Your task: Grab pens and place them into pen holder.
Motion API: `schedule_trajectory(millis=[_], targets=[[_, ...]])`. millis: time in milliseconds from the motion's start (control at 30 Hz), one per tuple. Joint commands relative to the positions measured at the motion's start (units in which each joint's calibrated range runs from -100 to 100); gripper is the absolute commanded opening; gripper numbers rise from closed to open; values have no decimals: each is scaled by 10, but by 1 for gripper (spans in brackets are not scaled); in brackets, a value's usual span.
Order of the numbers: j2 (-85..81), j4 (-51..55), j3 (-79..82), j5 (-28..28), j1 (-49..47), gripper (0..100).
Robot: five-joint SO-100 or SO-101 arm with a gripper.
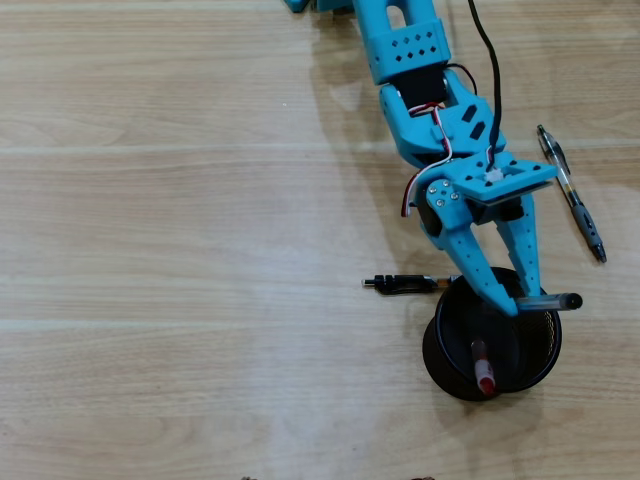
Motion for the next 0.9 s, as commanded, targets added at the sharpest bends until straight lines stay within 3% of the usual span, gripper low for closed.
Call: schedule_trajectory(millis=[0, 200, 333, 400, 533, 600, 667, 767, 867], targets=[[13, -96, -37, 3, -9, 14], [6, -151, -8, 5, -9, 15], [-63, -126, 42, 66, -36, 15], [-157, 59, 81, 108, -92, 13], [-227, 493, 21, 123, -173, 12], [-221, 708, -40, 87, -204, 14], [-191, 849, -87, -4, -235, 18], [-123, 891, -115, -108, -274, 23], [-68, 813, -114, -133, -290, 23]])
